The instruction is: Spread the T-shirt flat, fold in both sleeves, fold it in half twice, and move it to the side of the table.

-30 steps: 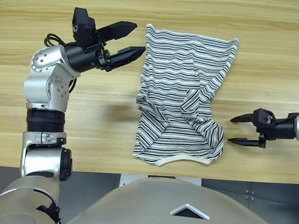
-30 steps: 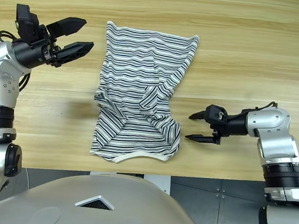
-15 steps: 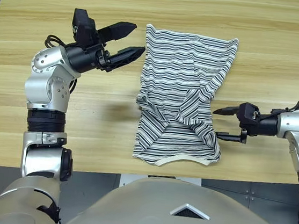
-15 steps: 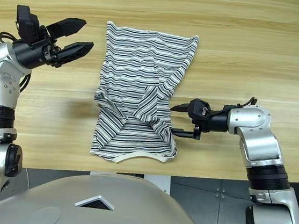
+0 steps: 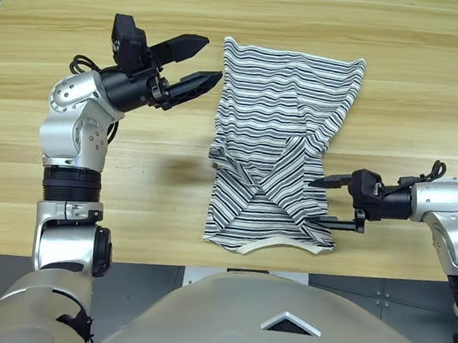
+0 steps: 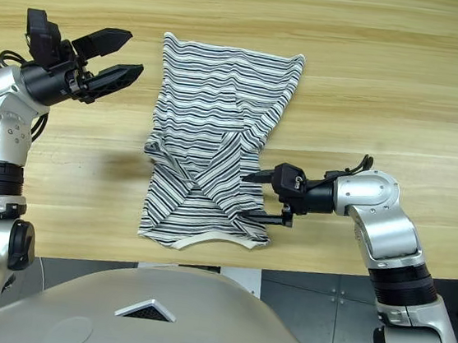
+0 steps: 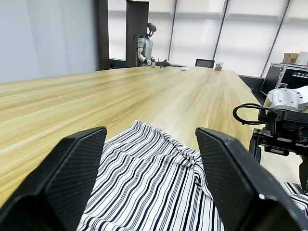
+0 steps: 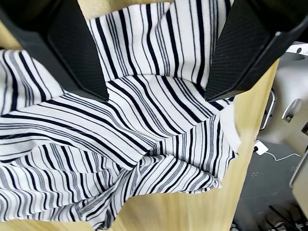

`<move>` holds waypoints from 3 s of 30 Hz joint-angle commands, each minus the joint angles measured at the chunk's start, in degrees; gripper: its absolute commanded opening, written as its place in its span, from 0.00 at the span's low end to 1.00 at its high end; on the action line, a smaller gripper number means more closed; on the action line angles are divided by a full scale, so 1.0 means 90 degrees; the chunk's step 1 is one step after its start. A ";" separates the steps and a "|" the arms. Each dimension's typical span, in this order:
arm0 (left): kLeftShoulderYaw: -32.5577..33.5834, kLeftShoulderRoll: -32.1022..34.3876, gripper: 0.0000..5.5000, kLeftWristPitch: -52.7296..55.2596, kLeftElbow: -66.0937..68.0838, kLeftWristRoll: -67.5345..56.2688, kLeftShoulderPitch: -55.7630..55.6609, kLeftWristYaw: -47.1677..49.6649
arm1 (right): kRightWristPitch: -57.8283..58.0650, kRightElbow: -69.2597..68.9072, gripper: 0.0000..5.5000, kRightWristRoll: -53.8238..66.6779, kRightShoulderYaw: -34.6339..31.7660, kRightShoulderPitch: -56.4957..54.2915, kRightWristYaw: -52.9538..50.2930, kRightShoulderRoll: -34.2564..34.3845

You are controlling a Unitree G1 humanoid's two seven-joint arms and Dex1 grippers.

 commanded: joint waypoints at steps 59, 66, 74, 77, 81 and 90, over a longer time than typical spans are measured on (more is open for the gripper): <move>-0.3014 0.2566 0.57 -0.7626 -0.1603 0.7130 0.2395 0.3230 | -0.7503 0.1778 0.56 -0.3296 0.0973 0.0256 -0.1668 -0.0707; -0.3214 0.2643 0.37 -0.7480 -0.1724 0.6925 0.2387 0.3057 | -0.7435 0.1725 0.32 -0.3293 0.1057 0.0282 -0.1807 -0.0802; -0.3385 0.2749 0.13 -0.7124 -0.1774 0.6434 0.2412 0.2698 | -0.7321 0.1708 0.06 -0.3367 0.1152 0.0278 -0.1928 -0.0775; -0.3507 0.2692 0.03 -0.7263 -0.1613 0.6544 0.2280 0.2670 | -0.7324 0.1705 0.02 -0.3403 0.1187 0.0277 -0.1982 -0.0753; -0.3659 0.2715 0.02 -0.7274 -0.1428 0.6615 0.2190 0.2580 | -0.7318 0.1676 0.02 -0.3434 0.1266 0.0267 -0.2059 -0.0716; -0.3606 0.2790 0.02 -0.6464 -0.1529 0.5412 0.2323 0.2239 | -0.6651 0.1439 0.02 -0.2438 0.1187 0.0239 -0.1878 -0.0842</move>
